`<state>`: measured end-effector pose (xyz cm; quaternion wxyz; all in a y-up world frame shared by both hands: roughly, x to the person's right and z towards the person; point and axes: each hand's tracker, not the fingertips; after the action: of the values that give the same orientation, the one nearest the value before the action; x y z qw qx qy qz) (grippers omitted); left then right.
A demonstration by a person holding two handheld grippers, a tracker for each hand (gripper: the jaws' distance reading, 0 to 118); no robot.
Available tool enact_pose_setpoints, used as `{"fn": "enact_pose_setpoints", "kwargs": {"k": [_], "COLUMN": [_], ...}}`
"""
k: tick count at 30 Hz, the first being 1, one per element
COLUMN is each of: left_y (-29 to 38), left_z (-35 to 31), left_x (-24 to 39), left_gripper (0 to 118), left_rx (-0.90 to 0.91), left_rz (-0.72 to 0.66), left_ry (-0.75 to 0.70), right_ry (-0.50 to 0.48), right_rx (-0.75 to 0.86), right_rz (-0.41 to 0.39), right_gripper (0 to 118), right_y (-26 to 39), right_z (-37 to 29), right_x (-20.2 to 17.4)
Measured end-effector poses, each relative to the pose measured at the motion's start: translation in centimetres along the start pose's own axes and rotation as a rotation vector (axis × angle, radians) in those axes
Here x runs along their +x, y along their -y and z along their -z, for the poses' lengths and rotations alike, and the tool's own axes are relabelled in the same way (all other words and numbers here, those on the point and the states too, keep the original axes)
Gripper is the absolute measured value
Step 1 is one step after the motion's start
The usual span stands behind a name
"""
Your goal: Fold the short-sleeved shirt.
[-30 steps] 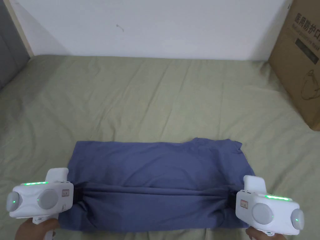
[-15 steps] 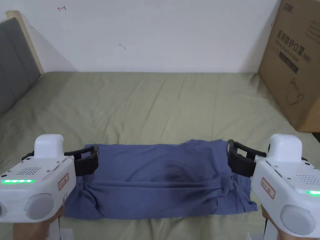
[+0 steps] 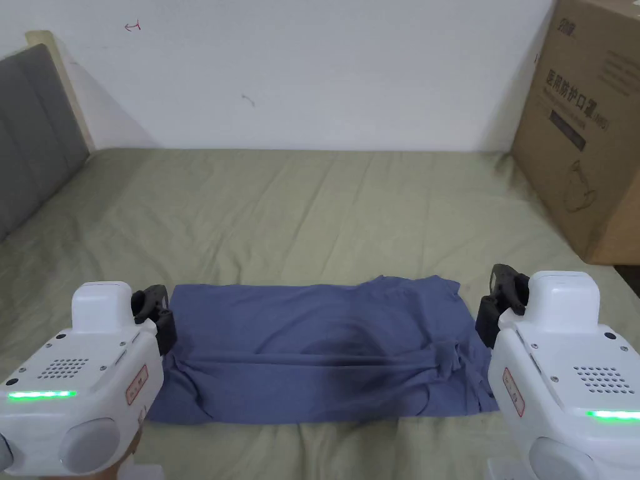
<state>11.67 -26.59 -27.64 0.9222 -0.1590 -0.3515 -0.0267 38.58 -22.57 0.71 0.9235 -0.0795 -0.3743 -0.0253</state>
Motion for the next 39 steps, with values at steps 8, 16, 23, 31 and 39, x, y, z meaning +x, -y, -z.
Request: {"fn": "enact_pose_setpoints", "kwargs": {"k": [8, 16, 23, 31, 39], "left_y": [3.6, 9.4, 13.0, 12.1, 9.5], "left_z": [5.3, 12.0, 15.0, 13.8, 12.8], "left_x": [-5.2, -8.8, -8.4, -7.1, -7.6], "left_gripper": [1, 111, 73, 5, 5], "left_rx": [-0.305, -0.652, -0.745, -0.697, -0.637], "left_rz": [-0.008, -0.027, -0.075, -0.131, -0.146], "left_ry": [-0.068, -0.161, -0.144, -0.098, -0.078], "right_ry": [-0.007, 0.006, 0.038, 0.077, 0.118], "right_rx": [-0.067, -0.149, -0.226, -0.485, -0.813], "right_rz": [0.013, 0.035, 0.051, 0.157, 0.216], "right_gripper": [0, 0, 0, 55, 82], "right_y": [1.5, 3.5, 5.7, 10.7, 19.8], "right_z": [2.2, 5.1, 7.3, 10.7, 17.0], "right_x": [0.5, 1.0, 2.2, 5.6, 7.1]}}
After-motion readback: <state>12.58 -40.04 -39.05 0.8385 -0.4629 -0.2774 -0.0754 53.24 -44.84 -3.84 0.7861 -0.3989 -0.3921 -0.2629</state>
